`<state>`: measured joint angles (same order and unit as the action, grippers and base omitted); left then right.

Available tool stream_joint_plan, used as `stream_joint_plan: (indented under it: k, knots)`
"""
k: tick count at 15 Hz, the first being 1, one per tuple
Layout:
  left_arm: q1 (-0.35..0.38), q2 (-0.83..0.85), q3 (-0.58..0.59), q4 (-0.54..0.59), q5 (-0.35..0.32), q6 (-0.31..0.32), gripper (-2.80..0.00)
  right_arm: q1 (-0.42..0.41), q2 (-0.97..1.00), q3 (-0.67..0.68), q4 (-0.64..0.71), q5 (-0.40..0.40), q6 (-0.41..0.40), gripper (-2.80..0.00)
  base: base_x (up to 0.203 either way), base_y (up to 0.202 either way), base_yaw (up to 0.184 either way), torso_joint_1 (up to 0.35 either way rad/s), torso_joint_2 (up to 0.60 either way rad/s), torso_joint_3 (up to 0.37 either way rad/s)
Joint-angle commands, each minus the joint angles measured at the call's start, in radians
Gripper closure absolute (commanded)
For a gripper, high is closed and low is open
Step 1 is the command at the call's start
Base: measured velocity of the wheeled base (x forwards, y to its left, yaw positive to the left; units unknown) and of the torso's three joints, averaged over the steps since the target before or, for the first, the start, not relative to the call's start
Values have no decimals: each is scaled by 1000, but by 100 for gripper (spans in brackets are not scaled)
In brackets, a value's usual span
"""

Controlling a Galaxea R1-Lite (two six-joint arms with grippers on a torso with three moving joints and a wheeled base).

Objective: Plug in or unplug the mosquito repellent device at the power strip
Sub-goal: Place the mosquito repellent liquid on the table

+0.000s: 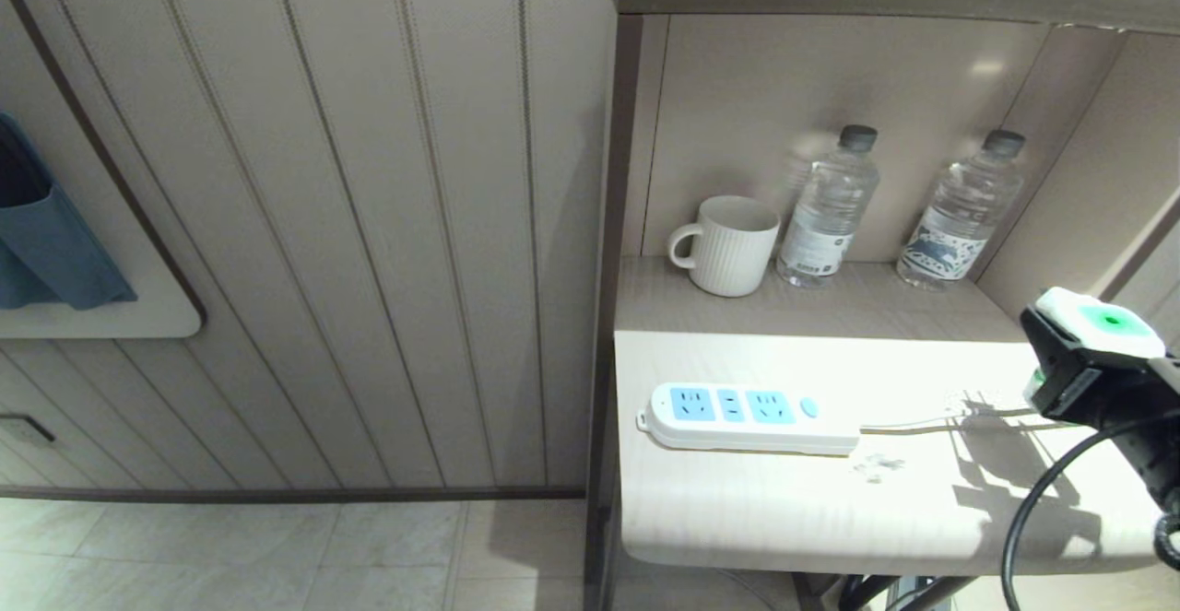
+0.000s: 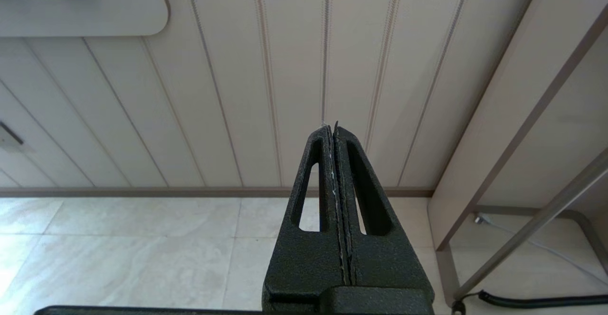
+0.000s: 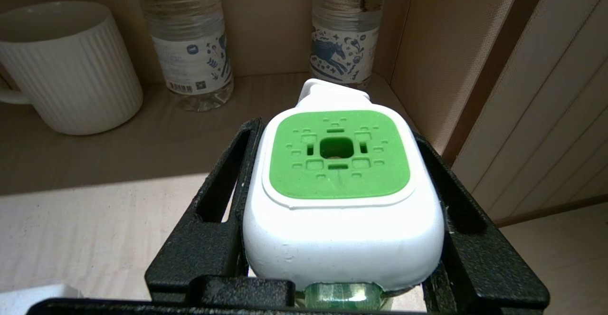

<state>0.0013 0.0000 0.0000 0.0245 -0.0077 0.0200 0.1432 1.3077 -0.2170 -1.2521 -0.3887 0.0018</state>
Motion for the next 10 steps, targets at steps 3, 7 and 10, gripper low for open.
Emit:
stream_joint_plan:
  k: [3, 7, 10]
  knots:
    - [0, 2, 0, 0, 0, 0, 0, -35, 140, -32, -67, -3, 28, 0, 0, 0, 0, 0, 0, 0]
    - [0, 2, 0, 0, 0, 0, 0, -73, 312, -23, -297, -22, 13, 0, 0, 0, 0, 0, 0, 0]
    - [0, 2, 0, 0, 0, 0, 0, -83, 355, -77, -317, -36, 9, 0, 0, 0, 0, 0, 0, 0]
